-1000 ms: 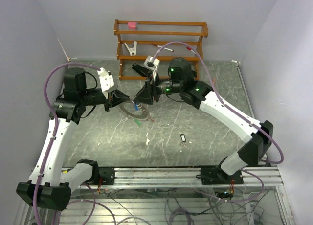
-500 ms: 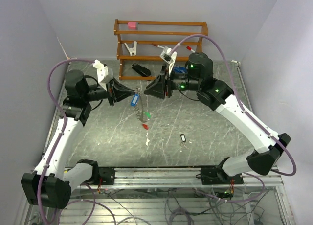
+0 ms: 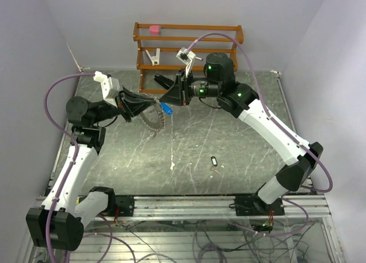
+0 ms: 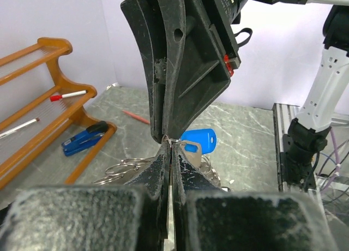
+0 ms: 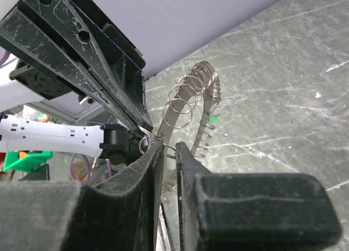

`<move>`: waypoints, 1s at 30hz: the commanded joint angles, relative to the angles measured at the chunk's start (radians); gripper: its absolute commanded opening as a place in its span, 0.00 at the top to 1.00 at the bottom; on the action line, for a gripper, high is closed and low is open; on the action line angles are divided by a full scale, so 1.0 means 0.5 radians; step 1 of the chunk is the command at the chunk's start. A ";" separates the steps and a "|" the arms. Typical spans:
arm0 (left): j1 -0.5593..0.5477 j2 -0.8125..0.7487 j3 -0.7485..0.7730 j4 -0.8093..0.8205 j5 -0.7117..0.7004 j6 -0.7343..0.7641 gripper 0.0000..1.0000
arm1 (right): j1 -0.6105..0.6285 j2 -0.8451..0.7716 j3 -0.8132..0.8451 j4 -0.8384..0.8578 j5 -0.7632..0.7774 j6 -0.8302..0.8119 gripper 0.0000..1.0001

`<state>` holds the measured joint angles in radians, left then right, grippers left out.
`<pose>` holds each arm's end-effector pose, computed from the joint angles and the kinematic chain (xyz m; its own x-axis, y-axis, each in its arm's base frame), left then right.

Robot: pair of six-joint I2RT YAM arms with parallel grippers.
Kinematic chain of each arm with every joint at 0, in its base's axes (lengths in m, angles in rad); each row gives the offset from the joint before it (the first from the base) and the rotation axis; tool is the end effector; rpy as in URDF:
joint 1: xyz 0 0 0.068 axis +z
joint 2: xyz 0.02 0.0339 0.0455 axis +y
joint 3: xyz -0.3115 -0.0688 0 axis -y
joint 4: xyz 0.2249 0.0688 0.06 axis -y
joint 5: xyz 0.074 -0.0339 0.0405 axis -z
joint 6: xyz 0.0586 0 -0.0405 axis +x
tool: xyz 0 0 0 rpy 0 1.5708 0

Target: Put the keys on the keyring

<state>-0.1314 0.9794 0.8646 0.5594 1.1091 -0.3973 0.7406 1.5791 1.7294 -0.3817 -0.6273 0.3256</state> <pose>0.1587 -0.0739 0.4490 0.0605 -0.1819 -0.9815 0.9577 0.2878 0.0058 0.2382 0.2644 0.4901 -0.4700 -0.0788 -0.8791 -0.8629 0.2504 0.4389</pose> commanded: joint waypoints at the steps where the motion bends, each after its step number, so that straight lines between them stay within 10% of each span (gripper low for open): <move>1: 0.014 -0.033 0.025 -0.040 -0.076 0.192 0.93 | 0.000 0.024 0.088 -0.025 0.036 0.121 0.86; 11: 0.017 -0.024 0.002 0.012 -0.108 0.195 0.93 | -0.002 0.024 0.118 -0.052 0.017 0.082 0.93; 19: 0.027 -0.015 -0.075 0.379 -0.145 -0.053 0.93 | -0.006 -0.030 0.154 -0.020 0.060 -0.022 0.68; 30: 0.036 -0.023 -0.140 0.789 -0.233 -0.292 0.93 | -0.003 0.082 0.146 -0.109 0.046 -0.002 0.68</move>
<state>-0.1246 0.9802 0.8127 0.7399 1.0500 -0.4625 0.7406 1.5890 1.7802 -0.4019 -0.6132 0.3367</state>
